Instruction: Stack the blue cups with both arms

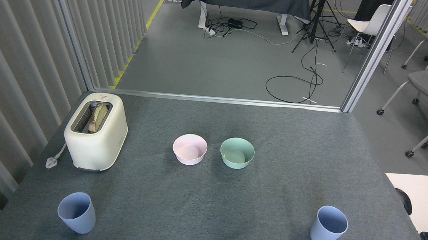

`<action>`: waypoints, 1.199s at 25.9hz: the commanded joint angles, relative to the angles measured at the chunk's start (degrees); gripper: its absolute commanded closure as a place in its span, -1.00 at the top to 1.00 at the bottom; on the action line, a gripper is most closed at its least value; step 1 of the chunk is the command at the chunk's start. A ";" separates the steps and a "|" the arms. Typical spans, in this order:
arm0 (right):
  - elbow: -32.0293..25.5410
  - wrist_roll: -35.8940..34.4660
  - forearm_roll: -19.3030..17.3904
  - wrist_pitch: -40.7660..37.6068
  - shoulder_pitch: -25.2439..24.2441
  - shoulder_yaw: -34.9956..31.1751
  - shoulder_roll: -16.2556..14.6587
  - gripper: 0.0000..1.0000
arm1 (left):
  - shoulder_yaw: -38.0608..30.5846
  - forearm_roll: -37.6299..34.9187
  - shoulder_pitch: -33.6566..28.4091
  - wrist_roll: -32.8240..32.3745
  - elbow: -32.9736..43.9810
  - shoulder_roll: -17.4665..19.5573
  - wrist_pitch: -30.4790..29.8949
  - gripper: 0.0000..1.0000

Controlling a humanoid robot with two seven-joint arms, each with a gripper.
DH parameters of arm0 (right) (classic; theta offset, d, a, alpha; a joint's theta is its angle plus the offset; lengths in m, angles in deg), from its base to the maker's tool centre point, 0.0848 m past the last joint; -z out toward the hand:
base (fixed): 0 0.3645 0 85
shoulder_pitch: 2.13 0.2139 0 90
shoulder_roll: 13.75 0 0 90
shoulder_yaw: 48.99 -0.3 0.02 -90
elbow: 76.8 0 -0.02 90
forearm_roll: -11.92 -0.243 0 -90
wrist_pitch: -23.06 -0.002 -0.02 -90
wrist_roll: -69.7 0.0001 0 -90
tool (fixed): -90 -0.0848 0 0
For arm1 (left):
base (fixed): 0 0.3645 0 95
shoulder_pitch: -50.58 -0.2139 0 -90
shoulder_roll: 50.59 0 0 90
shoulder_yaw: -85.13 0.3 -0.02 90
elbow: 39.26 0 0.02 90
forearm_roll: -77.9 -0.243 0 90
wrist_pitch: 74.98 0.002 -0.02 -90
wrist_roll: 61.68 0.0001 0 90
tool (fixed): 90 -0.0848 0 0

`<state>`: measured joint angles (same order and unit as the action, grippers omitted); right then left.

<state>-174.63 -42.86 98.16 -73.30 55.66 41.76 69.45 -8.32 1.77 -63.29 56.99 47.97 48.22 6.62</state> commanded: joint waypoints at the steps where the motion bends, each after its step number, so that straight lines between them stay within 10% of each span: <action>1: 0.01 -0.02 -0.02 -0.15 -0.04 -0.05 0.03 1.00 | 0.02 -0.34 0.13 -0.19 -0.05 0.07 -0.03 1.00; 31: 2.03 -1.34 -0.10 -0.15 0.13 0.13 -0.23 1.00 | 0.64 -0.43 11.38 -5.46 -10.95 -0.98 9.37 1.00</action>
<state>-172.86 -44.18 98.13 -73.45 55.79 41.87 69.22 -7.78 1.33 -52.32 51.53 37.37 47.28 16.35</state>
